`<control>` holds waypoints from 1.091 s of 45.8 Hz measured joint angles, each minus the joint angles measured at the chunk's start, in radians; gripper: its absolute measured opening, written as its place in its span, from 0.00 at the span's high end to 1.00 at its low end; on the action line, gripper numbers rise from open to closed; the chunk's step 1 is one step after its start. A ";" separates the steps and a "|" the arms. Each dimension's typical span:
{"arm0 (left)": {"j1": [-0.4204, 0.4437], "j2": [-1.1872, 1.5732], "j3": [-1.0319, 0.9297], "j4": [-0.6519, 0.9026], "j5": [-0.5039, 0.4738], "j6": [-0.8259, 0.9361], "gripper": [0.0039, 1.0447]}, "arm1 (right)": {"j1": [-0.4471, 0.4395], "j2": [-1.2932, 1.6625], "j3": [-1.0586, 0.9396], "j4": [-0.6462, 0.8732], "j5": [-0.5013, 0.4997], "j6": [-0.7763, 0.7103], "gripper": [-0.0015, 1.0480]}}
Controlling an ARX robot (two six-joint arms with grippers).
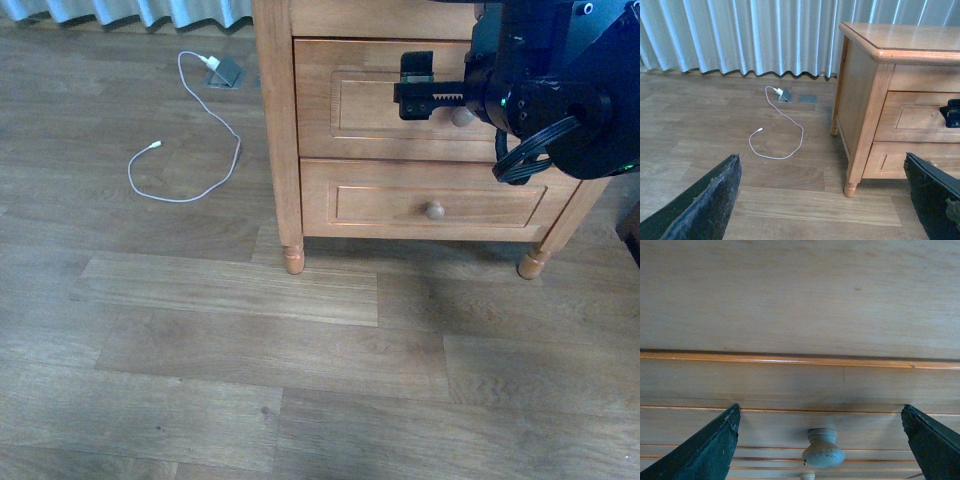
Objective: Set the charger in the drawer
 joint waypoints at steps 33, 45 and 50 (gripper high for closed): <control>0.000 0.000 0.000 0.000 0.000 0.000 0.06 | -0.084 -0.859 -0.653 -0.123 -0.254 0.001 0.08; 0.000 0.000 0.000 0.000 0.000 0.000 0.06 | -0.193 -1.444 -0.864 -0.486 -0.380 0.058 0.08; 0.000 0.000 0.000 0.000 0.000 0.000 0.06 | -0.228 -1.612 -0.904 -0.599 -0.381 0.081 0.08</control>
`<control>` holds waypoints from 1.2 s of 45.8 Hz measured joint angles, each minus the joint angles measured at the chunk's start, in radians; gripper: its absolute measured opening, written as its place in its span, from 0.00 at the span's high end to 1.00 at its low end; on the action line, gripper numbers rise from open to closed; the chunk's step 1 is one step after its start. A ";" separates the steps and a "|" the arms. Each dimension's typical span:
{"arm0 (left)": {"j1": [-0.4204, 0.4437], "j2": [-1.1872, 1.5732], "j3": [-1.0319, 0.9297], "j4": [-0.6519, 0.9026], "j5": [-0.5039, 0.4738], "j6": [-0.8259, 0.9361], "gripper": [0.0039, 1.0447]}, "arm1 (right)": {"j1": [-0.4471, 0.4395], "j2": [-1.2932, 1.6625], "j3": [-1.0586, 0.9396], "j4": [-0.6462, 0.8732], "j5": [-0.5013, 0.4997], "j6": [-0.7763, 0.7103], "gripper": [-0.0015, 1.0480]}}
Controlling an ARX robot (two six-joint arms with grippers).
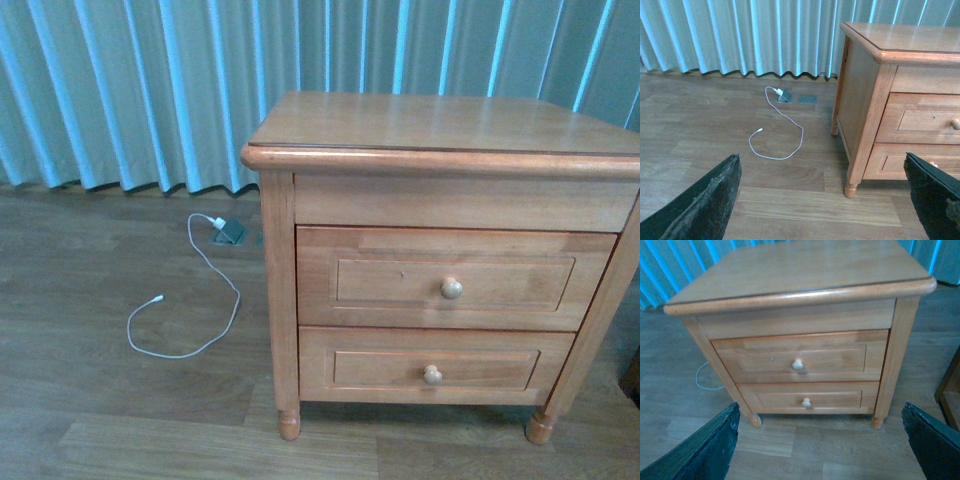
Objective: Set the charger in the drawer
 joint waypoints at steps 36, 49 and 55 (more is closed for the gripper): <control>0.000 -0.001 0.000 0.000 0.000 0.000 0.06 | -0.040 -0.305 -0.286 0.187 0.103 -0.122 0.98; 0.000 -0.001 0.000 0.000 0.000 0.000 0.06 | -0.040 -0.400 -0.333 0.145 0.103 -0.122 0.98; 0.000 -0.001 0.000 0.000 0.000 0.000 0.06 | -0.040 -0.436 -0.343 0.118 0.103 -0.122 0.98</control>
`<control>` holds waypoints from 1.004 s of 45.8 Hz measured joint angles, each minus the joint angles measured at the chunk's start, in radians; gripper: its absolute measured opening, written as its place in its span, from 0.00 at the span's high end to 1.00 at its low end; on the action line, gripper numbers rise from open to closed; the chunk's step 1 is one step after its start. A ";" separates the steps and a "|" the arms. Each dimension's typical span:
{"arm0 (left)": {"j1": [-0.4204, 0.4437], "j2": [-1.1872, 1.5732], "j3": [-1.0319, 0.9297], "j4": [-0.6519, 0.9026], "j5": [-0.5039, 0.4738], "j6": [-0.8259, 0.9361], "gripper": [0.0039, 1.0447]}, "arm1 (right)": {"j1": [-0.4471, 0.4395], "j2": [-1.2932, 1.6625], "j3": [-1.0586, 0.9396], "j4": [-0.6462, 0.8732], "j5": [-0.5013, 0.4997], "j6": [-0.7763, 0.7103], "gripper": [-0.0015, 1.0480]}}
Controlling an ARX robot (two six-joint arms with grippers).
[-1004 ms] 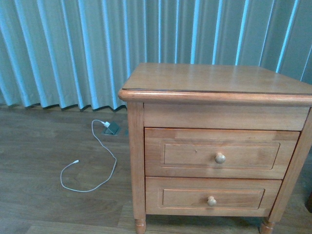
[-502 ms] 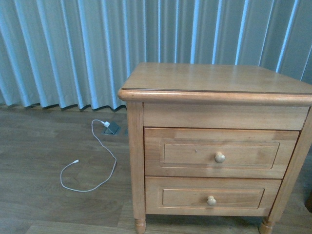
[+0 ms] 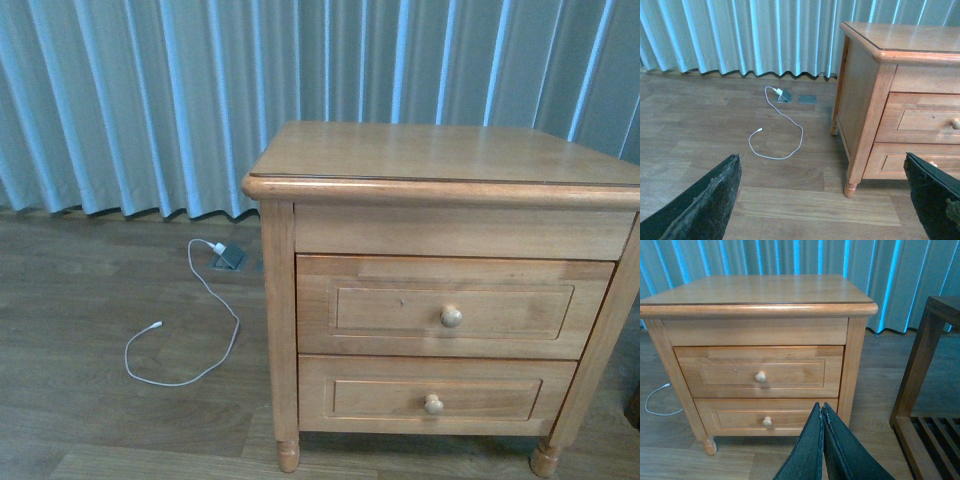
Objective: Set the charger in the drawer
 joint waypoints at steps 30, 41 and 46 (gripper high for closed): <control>0.000 0.000 0.000 0.000 0.000 0.000 0.06 | 0.000 -0.251 0.001 -0.255 -0.001 0.000 0.98; 0.000 0.000 0.000 0.000 0.000 0.000 0.06 | 0.000 -0.251 0.001 -0.255 -0.001 -0.002 0.80; 0.000 0.000 0.000 0.000 0.000 0.000 0.06 | 0.000 -0.251 0.001 -0.255 -0.001 -0.002 0.56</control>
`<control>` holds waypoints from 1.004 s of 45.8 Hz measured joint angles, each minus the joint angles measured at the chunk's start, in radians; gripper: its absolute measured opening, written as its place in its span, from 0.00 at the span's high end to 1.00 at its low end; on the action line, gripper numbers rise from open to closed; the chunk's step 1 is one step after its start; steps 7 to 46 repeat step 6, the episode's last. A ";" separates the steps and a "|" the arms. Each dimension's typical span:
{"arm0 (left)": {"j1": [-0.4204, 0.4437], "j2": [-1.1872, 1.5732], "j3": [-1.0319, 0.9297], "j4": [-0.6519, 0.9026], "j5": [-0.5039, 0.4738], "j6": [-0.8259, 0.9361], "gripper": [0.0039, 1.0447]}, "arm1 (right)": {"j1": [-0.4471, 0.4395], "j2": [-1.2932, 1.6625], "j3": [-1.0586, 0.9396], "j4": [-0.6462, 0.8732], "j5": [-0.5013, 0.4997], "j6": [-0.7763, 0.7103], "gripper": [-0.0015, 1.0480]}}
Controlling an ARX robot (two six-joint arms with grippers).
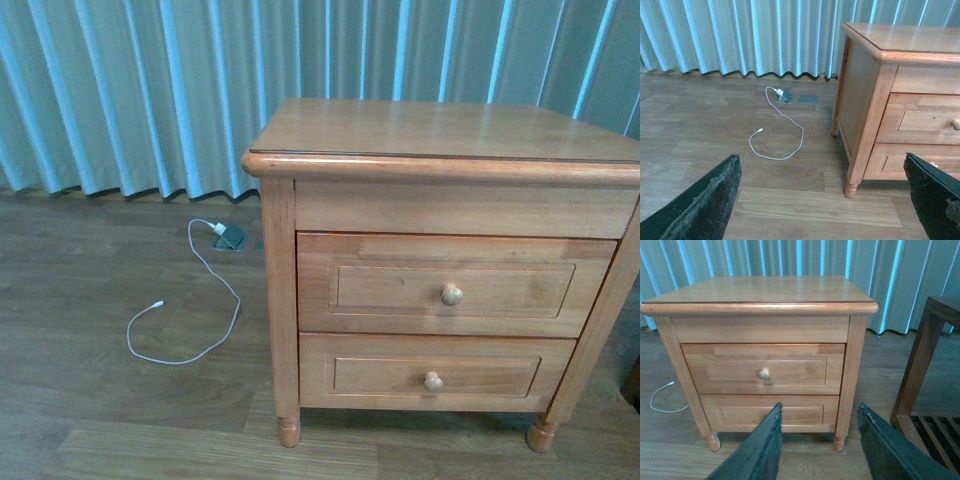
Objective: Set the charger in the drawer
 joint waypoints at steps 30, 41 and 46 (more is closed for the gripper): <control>0.000 0.000 0.000 0.000 0.000 0.000 0.06 | 0.000 0.000 0.000 0.000 0.000 0.000 0.27; 0.000 0.000 0.000 0.000 0.000 0.000 0.06 | 0.000 0.000 0.000 0.000 0.000 0.000 0.27; 0.000 0.000 0.000 0.000 0.000 0.000 0.06 | 0.000 0.000 0.000 0.000 0.000 0.000 0.27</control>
